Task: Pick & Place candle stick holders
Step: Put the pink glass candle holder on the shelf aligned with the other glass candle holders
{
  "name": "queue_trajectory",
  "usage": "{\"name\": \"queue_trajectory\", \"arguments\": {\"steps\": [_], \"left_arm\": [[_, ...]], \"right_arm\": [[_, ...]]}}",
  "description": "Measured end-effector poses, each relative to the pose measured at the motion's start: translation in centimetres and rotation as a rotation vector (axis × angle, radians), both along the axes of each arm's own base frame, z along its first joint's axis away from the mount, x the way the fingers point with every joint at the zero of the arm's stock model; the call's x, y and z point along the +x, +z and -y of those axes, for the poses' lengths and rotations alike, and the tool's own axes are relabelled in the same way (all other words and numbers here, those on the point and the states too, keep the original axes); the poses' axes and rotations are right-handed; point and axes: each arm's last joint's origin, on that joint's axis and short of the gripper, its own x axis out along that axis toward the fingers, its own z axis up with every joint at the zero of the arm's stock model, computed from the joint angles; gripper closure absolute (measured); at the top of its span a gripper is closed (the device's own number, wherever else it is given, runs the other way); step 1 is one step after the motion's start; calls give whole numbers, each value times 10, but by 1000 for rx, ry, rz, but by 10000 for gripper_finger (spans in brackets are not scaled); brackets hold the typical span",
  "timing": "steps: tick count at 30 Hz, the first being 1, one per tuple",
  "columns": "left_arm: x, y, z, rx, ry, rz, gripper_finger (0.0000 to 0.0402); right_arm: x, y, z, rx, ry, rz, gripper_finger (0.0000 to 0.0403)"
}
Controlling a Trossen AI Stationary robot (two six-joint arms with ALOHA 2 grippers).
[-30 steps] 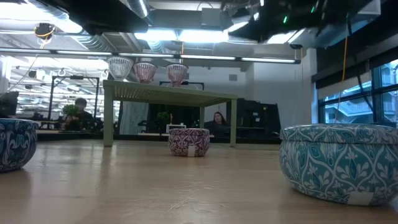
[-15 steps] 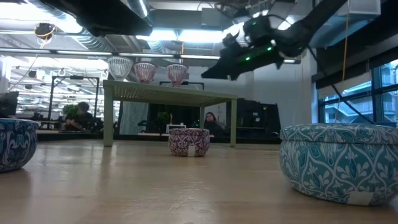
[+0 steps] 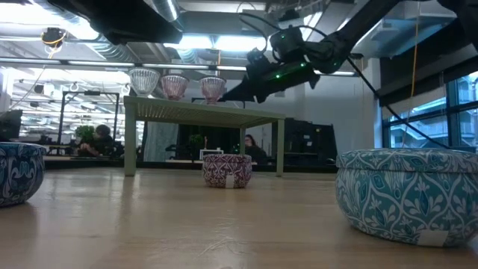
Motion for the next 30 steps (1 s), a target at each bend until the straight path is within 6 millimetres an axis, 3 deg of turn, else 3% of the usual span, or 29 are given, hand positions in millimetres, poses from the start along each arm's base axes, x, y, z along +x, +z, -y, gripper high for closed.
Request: {"name": "queue_trajectory", "arguments": {"steps": [30], "left_arm": [[0,0,0,0,0,0,370]], "right_arm": [[2,7,0,-63,58,68,403]]}}
